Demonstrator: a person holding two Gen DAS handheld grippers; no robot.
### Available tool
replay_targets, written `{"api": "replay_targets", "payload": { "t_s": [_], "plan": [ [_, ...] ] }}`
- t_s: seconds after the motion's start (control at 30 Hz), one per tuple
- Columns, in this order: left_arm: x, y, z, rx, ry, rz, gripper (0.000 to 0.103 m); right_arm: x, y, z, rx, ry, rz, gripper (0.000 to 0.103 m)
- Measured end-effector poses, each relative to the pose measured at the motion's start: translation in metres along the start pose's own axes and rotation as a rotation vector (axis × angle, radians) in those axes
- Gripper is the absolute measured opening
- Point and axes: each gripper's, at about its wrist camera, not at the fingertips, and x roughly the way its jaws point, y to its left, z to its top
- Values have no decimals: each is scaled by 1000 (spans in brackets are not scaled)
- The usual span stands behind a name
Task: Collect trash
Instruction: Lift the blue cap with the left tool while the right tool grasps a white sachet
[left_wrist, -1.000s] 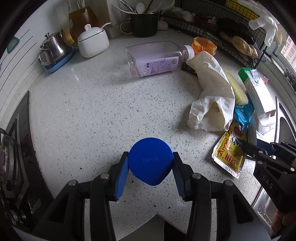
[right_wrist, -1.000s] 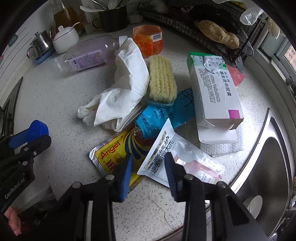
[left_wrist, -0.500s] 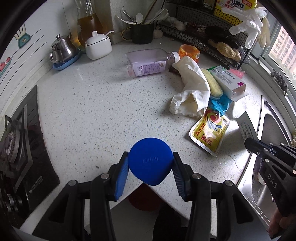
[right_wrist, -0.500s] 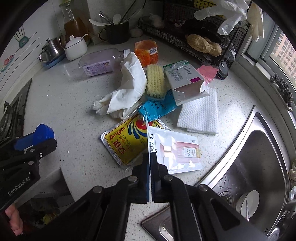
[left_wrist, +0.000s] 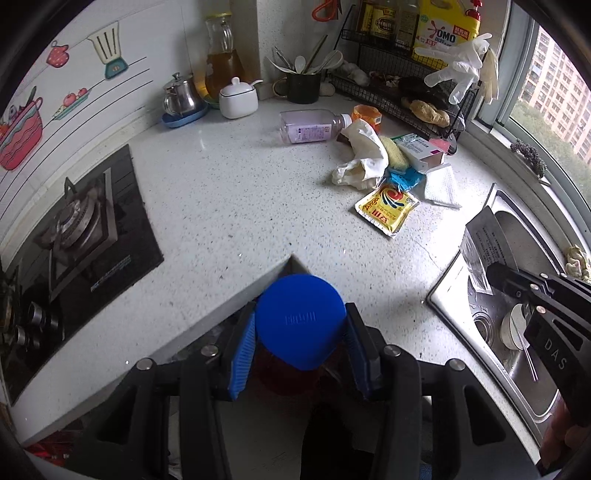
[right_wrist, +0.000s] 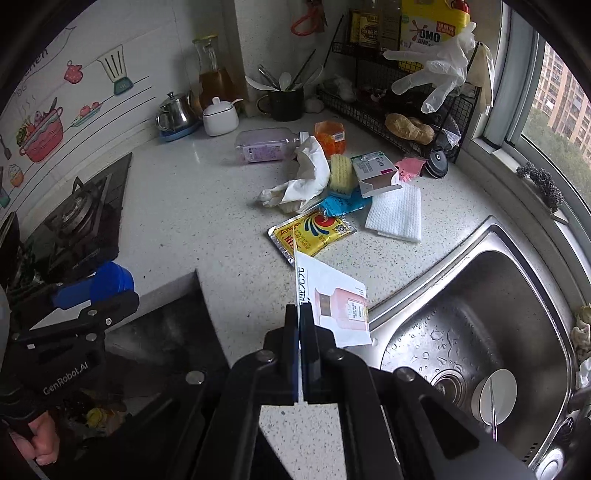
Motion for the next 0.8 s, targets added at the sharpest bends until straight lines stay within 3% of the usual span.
{"api": "replay_targets", "payload": {
  "t_s": [0.13,0.4,0.53,0.8],
  "plan": [
    [-24,12,-33,-32,-15,23,43,-21,17,-22,-43,-14,33,1],
    [-35,54,-89,-126,20,88,43,-19,64,-52,-126,29,123,1],
    [-20,77,-118,-155,72,137,43,-5,89,-68,-172,64,163,1],
    [35,118,-167,-198,160,117,43,47,131,-106,-224,160,227,1]
  ]
}}
